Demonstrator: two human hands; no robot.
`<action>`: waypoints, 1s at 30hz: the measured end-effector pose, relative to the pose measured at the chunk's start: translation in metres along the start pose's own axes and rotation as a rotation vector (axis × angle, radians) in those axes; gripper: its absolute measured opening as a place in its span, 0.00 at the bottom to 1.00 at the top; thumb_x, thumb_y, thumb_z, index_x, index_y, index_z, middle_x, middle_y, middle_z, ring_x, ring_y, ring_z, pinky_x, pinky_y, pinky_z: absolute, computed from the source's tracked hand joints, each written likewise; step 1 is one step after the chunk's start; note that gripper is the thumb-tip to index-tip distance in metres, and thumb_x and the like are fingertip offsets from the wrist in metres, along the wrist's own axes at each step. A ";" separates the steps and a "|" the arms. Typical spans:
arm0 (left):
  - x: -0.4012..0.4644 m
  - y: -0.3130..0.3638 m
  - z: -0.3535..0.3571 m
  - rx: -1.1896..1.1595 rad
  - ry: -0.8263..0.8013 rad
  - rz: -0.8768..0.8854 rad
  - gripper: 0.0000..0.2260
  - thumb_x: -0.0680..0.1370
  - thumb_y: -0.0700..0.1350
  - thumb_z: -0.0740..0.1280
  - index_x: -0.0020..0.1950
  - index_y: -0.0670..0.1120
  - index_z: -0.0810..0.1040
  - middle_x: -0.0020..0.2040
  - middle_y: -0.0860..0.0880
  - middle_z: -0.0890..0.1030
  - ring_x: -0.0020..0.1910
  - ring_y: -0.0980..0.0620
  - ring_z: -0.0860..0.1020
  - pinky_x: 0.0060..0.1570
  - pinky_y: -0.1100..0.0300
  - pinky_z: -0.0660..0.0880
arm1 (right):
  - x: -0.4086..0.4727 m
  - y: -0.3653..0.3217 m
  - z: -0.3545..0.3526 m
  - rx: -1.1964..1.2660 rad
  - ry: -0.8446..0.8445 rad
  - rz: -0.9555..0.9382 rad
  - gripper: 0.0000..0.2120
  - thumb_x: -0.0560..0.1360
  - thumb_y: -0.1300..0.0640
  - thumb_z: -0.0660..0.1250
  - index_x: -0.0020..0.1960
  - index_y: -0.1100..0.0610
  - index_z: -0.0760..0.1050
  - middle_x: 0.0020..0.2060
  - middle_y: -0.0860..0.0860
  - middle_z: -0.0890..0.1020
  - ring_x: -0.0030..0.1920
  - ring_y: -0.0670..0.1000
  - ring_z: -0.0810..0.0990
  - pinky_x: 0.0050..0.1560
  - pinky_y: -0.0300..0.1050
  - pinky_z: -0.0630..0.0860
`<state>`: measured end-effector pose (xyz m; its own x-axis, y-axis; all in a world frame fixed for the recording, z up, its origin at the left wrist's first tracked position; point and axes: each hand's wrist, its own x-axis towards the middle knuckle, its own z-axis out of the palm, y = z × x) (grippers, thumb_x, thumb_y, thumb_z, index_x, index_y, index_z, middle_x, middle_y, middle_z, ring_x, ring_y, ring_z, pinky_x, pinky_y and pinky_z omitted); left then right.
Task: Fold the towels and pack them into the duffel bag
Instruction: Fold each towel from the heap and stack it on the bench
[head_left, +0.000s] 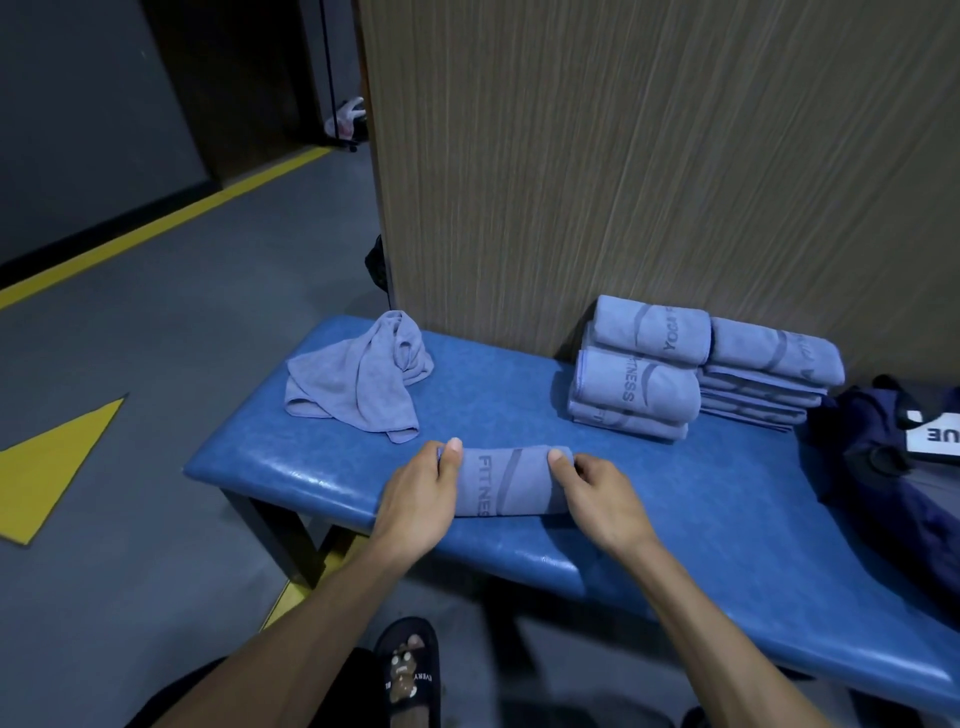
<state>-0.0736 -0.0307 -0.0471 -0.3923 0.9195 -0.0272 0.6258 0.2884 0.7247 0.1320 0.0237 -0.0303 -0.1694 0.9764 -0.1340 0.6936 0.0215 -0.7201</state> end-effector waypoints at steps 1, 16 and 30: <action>0.000 0.003 0.001 0.032 0.014 0.003 0.20 0.85 0.59 0.51 0.38 0.49 0.64 0.37 0.49 0.75 0.45 0.39 0.76 0.47 0.48 0.70 | 0.002 -0.003 0.002 -0.011 0.022 0.024 0.23 0.83 0.42 0.58 0.34 0.55 0.66 0.33 0.51 0.74 0.42 0.56 0.74 0.41 0.49 0.67; 0.026 0.006 -0.004 0.343 0.070 -0.021 0.22 0.81 0.65 0.54 0.42 0.49 0.71 0.41 0.49 0.79 0.45 0.42 0.78 0.43 0.52 0.72 | 0.022 -0.013 0.009 -0.202 0.131 0.175 0.21 0.77 0.33 0.59 0.47 0.50 0.77 0.52 0.56 0.83 0.57 0.62 0.79 0.49 0.49 0.70; 0.019 0.007 -0.011 0.669 -0.297 0.652 0.39 0.74 0.66 0.60 0.82 0.53 0.55 0.75 0.53 0.66 0.72 0.49 0.66 0.71 0.53 0.61 | 0.020 -0.011 0.012 -0.300 0.081 0.010 0.14 0.82 0.42 0.56 0.56 0.46 0.77 0.53 0.52 0.74 0.54 0.62 0.78 0.53 0.53 0.74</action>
<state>-0.0841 -0.0142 -0.0345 0.2946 0.9556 0.0018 0.9485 -0.2927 0.1214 0.1123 0.0408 -0.0333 -0.1135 0.9905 -0.0771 0.8727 0.0623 -0.4842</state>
